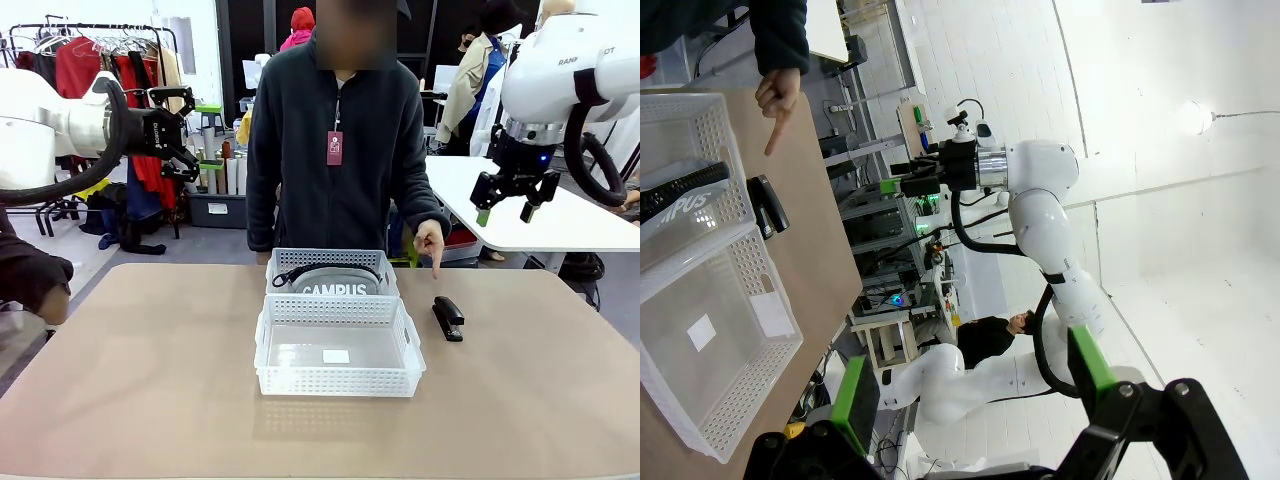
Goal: Distribute items into two baskets.
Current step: Pick up the Stapler that the person points to.
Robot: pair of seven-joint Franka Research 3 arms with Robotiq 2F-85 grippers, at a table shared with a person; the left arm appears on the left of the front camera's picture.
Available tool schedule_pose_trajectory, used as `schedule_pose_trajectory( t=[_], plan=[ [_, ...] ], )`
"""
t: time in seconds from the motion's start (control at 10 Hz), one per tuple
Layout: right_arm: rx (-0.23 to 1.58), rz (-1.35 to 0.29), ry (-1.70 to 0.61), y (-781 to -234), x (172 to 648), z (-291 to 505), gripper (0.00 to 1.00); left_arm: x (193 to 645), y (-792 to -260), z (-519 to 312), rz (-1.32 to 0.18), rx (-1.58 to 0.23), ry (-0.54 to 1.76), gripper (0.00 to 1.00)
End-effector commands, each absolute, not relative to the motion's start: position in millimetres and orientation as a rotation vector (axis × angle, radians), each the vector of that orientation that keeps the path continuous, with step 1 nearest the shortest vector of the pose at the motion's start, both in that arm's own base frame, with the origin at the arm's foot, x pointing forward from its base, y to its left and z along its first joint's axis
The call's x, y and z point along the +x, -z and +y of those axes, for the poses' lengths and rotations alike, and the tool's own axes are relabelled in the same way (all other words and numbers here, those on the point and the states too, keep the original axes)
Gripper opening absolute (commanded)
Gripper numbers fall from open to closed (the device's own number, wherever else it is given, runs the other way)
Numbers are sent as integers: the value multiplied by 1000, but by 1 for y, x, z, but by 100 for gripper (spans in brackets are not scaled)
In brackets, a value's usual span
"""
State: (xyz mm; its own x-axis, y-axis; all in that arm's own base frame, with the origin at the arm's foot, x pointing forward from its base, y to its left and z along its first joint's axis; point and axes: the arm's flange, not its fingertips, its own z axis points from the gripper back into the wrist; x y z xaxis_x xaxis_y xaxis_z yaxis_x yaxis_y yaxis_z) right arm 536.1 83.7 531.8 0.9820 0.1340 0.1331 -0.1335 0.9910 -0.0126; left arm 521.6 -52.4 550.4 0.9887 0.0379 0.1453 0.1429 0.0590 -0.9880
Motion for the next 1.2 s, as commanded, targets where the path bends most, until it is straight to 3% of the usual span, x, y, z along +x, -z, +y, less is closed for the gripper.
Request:
schedule_pose_trajectory(
  t=[0.0, 0.7, 1.1],
  plan=[
    [-6, -139, -173, -514, 541, 90, 100, 520, -553, -52, -139, -1510, 71, 100],
    [60, -74, -269, -445, 556, 105, 100, 520, -553, -52, -139, -1510, 71, 100],
    [57, -91, -177, -391, 539, 120, 100, 520, -553, -52, -139, -1510, 71, 100]
  ],
)
